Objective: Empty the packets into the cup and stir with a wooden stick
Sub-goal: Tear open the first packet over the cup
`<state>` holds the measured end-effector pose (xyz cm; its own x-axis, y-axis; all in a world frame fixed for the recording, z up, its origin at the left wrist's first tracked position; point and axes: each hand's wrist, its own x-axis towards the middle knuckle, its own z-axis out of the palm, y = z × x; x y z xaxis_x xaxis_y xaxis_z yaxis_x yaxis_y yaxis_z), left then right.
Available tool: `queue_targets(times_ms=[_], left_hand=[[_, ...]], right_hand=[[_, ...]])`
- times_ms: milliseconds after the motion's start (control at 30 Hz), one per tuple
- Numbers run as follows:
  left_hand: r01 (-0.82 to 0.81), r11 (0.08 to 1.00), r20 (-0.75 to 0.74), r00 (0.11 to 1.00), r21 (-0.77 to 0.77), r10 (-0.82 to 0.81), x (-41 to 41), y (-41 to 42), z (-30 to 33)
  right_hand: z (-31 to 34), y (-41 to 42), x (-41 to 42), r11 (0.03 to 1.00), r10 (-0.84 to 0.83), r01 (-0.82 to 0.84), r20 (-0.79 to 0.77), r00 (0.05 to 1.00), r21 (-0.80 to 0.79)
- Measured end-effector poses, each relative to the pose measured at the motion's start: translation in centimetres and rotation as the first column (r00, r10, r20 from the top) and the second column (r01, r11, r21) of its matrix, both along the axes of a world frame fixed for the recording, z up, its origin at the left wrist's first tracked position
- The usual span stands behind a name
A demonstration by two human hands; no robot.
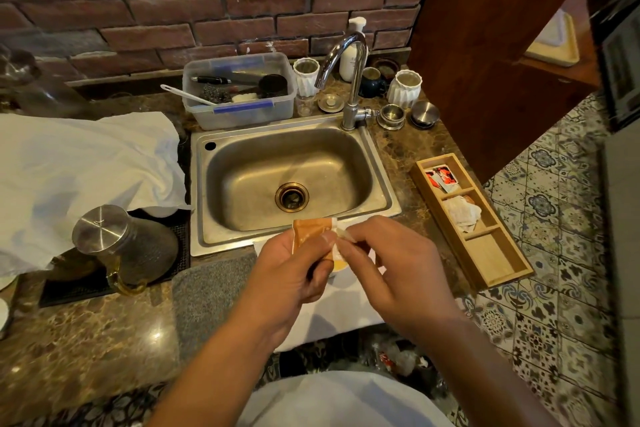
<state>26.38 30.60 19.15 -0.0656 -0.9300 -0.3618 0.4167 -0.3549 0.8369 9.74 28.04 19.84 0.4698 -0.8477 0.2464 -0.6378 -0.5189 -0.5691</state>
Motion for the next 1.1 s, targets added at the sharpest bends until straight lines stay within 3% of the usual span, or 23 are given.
queue_targets(times_ms=[100,167,333,533,700,867,933,1100], left_hand=[[0.022,1.0,0.016,1.0,-0.005,-0.022,0.1,0.1,0.1],[0.046,0.999,0.028,0.999,-0.005,-0.046,0.1,0.1,0.2],[0.155,0.987,0.107,0.983,-0.049,-0.15,0.2,-0.1,0.0],[0.122,0.991,0.141,0.983,-0.052,-0.114,0.2,-0.2,-0.2],[0.072,0.997,-0.01,0.997,-0.036,-0.072,0.0,-0.7,0.0],[0.057,0.998,-0.045,0.997,-0.013,-0.058,-0.2,-0.8,-0.2],[0.059,0.998,-0.026,0.998,-0.022,-0.06,-0.3,-0.7,-0.2],[0.055,0.998,0.031,0.998,-0.029,-0.054,-0.3,-0.5,-0.4]], right_hand=[[0.3,-0.2,-0.5,0.923,-0.047,-0.026,0.179,0.983,0.383],[1.0,-0.6,-1.0,0.879,0.01,-0.105,0.203,0.979,0.465],[1.6,-1.6,-1.9,0.883,0.055,-0.145,0.209,0.976,0.447],[0.9,-1.3,-1.8,0.878,0.053,-0.155,0.229,0.972,0.453],[-1.2,-0.7,-0.4,0.986,-0.02,-0.035,0.325,0.945,0.161],[-2.7,-0.3,0.3,0.993,-0.036,0.066,0.286,0.958,-0.099],[-2.4,0.0,0.2,0.997,-0.061,0.073,0.302,0.951,-0.028],[-0.9,-0.4,-0.8,0.923,-0.106,-0.055,0.391,0.914,0.38]])
